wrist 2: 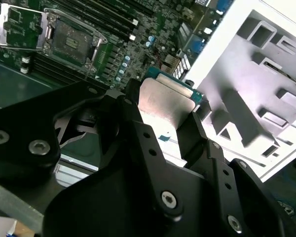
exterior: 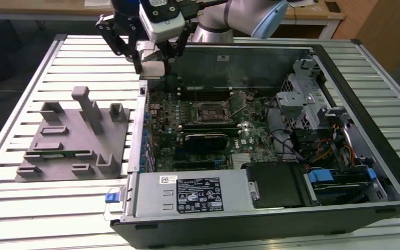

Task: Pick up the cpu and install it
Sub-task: 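Pick up the cpu and move it towards the insertion slot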

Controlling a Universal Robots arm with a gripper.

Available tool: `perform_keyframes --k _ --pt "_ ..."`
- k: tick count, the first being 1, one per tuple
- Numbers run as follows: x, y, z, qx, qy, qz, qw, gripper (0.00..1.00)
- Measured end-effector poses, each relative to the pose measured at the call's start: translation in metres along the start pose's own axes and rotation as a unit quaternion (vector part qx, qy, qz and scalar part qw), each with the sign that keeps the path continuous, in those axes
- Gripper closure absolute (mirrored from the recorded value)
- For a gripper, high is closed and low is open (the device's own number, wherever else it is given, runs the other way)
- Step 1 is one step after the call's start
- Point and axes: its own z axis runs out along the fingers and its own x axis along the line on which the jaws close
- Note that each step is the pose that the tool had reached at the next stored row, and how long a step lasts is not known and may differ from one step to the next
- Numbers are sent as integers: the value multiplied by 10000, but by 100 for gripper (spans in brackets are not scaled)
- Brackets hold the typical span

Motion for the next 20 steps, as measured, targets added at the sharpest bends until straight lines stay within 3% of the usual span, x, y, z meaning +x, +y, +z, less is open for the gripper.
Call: perform_keyframes --k 9,20 --pt "-195 12 24 0 2 1 10000 45" --pt "-478 24 150 2 26 2 10000 45"
